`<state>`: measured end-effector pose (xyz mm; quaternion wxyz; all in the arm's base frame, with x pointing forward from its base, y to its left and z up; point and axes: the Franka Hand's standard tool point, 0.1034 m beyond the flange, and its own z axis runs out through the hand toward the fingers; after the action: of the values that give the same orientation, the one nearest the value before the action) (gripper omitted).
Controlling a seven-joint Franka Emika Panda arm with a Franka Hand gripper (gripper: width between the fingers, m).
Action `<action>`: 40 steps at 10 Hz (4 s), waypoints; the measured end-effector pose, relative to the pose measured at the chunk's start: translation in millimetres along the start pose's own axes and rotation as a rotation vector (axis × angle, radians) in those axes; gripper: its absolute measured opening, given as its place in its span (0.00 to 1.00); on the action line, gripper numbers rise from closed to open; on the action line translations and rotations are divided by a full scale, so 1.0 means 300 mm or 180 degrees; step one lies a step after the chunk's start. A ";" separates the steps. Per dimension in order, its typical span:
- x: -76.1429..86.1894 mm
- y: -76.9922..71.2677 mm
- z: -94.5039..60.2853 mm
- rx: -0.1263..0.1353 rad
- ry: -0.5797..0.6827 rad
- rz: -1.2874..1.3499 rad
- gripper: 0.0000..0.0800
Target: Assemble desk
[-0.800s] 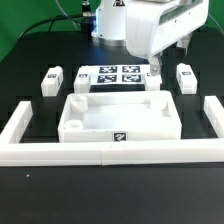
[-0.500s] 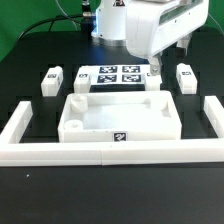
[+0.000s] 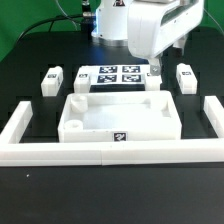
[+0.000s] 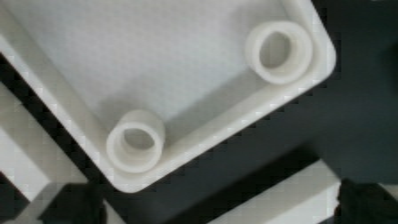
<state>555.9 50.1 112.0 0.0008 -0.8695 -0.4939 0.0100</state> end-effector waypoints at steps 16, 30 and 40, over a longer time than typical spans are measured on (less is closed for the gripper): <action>-0.342 -0.028 0.301 0.0052 0.0062 -0.1627 0.79; -0.288 -0.007 0.303 0.0019 0.0102 -0.1654 0.07; -0.121 -0.072 0.303 0.0055 0.0217 -0.1625 0.07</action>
Offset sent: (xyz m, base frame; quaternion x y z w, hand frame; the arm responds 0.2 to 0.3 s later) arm -0.0150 -0.0273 0.0042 -0.0135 0.0384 -0.2089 0.9771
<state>517.1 29.2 22.0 0.0273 -0.7164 -0.6970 -0.0157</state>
